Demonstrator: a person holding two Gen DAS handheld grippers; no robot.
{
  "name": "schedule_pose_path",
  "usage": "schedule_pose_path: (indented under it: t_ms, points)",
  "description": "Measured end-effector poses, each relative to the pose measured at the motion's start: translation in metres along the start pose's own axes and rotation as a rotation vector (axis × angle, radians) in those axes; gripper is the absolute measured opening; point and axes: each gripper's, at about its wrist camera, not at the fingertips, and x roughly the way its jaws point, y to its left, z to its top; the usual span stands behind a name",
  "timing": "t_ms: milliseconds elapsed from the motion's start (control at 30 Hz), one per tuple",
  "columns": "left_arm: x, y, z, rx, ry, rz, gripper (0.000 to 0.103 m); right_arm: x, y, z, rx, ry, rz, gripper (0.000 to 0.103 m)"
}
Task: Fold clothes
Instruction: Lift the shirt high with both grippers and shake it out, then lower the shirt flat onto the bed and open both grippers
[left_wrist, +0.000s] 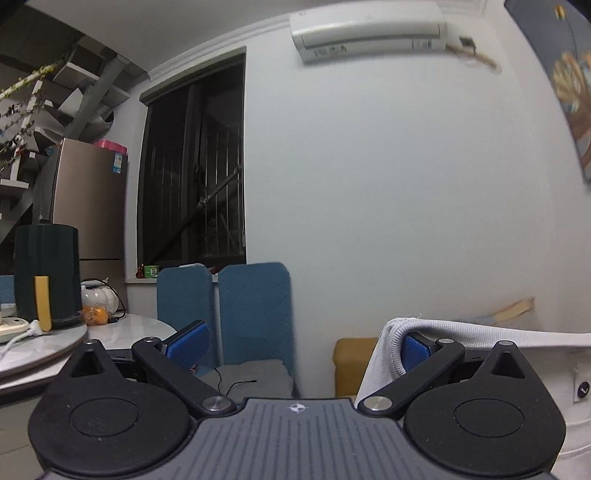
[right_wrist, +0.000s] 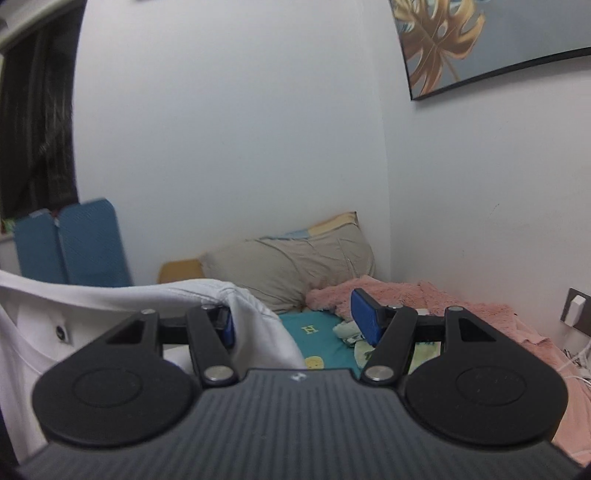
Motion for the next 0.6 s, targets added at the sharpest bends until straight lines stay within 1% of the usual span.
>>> schedule_pose_path:
  t_ms: [67, 167, 233, 333, 367, 400, 433, 467, 567, 600]
  points:
    - [0.047, -0.026, -0.031, 0.032, 0.020, 0.006, 0.103, 0.052, 0.006, -0.017, -0.024, 0.020, -0.021, 0.063]
    - [0.126, -0.063, -0.097, 0.071, 0.111, -0.028, 0.103, 0.138, 0.005, -0.061, -0.039, 0.086, -0.032, 0.062]
    - [0.175, -0.086, -0.154, 0.093, 0.216, -0.054, 0.103, 0.196, 0.002, -0.097, -0.054, 0.154, -0.032, 0.062]
    - [0.246, -0.115, -0.235, 0.116, 0.436, -0.131, 0.103, 0.272, 0.000, -0.157, -0.064, 0.299, -0.030, 0.062]
    - [0.251, -0.115, -0.244, 0.120, 0.470, -0.165, 0.102, 0.295, 0.000, -0.176, -0.062, 0.358, -0.015, 0.062]
    - [0.257, -0.116, -0.253, 0.124, 0.504, -0.199, 0.102, 0.314, 0.000, -0.193, -0.054, 0.419, 0.004, 0.062]
    - [0.263, -0.117, -0.262, 0.128, 0.539, -0.233, 0.099, 0.329, 0.000, -0.208, -0.037, 0.481, 0.030, 0.062]
    - [0.269, -0.117, -0.271, 0.132, 0.573, -0.267, 0.098, 0.340, 0.002, -0.221, -0.028, 0.539, 0.074, 0.062]
    - [0.286, -0.119, -0.298, 0.144, 0.676, -0.370, 0.099, 0.355, 0.015, -0.245, -0.027, 0.697, 0.271, 0.061]
    - [0.291, -0.120, -0.308, 0.148, 0.710, -0.405, 0.099, 0.355, 0.021, -0.250, -0.040, 0.721, 0.312, 0.061]
